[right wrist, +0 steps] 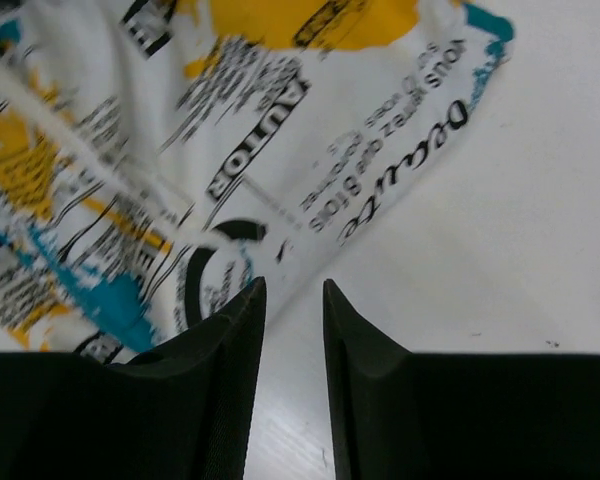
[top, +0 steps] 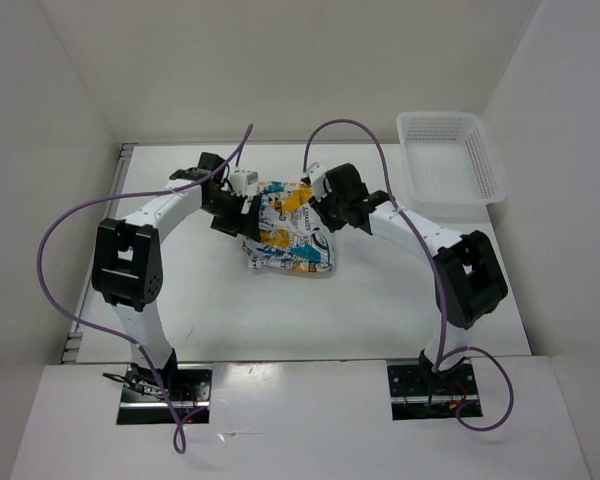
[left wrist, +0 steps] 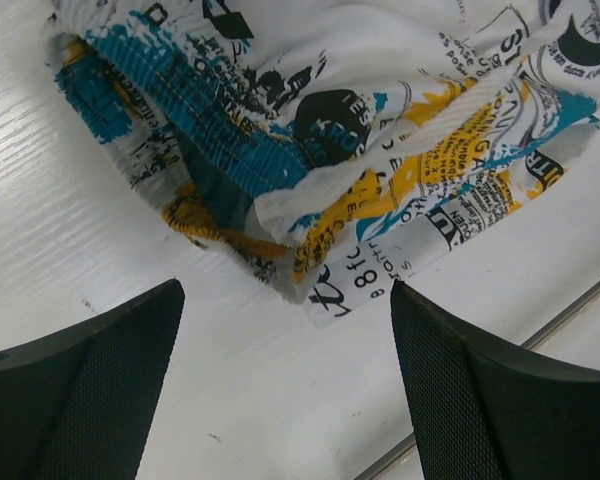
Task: Fold and stack the shorts
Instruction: Fold the shorts
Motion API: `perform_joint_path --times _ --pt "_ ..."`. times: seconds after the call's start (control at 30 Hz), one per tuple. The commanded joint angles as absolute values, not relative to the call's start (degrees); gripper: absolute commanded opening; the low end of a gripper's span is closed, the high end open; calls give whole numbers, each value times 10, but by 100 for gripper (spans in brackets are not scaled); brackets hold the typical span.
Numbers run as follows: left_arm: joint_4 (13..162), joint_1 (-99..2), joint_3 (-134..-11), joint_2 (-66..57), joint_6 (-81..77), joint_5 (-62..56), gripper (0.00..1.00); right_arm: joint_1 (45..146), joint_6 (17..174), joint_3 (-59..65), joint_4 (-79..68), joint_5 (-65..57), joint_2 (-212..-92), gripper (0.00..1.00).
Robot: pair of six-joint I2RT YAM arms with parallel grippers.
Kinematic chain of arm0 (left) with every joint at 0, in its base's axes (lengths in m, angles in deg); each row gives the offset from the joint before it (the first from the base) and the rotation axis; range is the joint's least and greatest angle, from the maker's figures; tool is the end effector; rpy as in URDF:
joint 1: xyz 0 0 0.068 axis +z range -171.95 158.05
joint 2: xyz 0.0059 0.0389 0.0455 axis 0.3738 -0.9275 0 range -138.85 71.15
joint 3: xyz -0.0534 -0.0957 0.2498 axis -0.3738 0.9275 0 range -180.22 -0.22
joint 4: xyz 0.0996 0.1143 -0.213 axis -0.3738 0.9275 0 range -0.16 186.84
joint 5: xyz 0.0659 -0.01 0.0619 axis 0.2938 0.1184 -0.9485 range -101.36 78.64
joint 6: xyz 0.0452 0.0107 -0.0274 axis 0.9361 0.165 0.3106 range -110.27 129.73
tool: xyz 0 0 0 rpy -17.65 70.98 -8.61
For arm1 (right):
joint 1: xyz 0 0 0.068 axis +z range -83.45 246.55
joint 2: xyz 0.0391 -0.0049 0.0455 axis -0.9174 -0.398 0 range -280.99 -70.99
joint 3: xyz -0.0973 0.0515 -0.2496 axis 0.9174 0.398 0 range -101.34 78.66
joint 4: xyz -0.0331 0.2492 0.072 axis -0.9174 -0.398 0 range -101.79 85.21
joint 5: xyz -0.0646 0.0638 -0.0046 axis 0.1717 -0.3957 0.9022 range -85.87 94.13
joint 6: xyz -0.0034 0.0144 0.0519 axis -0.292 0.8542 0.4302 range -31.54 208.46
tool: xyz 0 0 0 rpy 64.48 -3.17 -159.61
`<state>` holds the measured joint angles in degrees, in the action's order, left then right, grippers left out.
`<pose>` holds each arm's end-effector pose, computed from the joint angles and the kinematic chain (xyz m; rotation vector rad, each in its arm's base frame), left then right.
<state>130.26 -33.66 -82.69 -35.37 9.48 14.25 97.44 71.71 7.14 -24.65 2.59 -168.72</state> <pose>0.3777 -0.0940 0.2257 0.4034 2.6433 -0.6666 0.3237 0.1950 0.2418 -0.9729 2.1716 0.1499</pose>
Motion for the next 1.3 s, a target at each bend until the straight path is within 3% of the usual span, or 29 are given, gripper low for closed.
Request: perform_joint_path --times 0.0,0.2,0.33,0.43,0.47,0.5,0.6,0.7,0.73,0.77,0.83,0.97,1.03,1.1,1.17,1.27 --pt "1278 -343 -836 -387 97 158 91 936 782 20 -184 25 -1728 35" --pt "1273 -354 -863 -433 97 177 85 893 841 -43 -174 -8 -1820 42" --pt "1283 -354 -885 -443 97 183 68 881 865 -90 -174 -24 -1882 48" --pt "1295 -354 -891 -449 97 188 43 875 878 -109 -174 -24 -1914 52" --pt "1295 -354 -891 -455 97 195 28 875 884 -118 -174 -24 -1921 52" --pt "1303 -354 -891 -455 97 195 20 875 892 -123 -174 -29 -1932 52" --pt "1326 -342 -878 -450 97 195 9 869 915 -134 -174 -39 -1943 50" --pt "1368 -336 -883 -450 97 186 9 869 946 -139 -167 -29 -1960 25" --pt "1380 -336 -889 -450 97 179 9 869 954 -144 -167 -6 -1968 11" --pt "1391 -336 -889 -455 97 171 9 869 962 -144 -167 10 -1973 6" --pt "1423 -336 -903 -465 97 144 9 869 976 -150 -162 43 -1973 0" --pt "1428 -341 -898 -485 97 115 19 869 976 -163 -162 48 -1979 0" --pt "1434 -341 -898 -486 97 115 23 869 971 -168 -162 33 -1979 7" --pt "1434 -341 -898 -486 97 120 33 869 964 -173 -162 15 -1979 35" --pt "1434 -341 -898 -480 97 120 45 869 952 -173 -167 -8 -1967 56" --pt "1440 -341 -903 -467 97 120 65 869 923 -173 -174 -39 -1947 69"
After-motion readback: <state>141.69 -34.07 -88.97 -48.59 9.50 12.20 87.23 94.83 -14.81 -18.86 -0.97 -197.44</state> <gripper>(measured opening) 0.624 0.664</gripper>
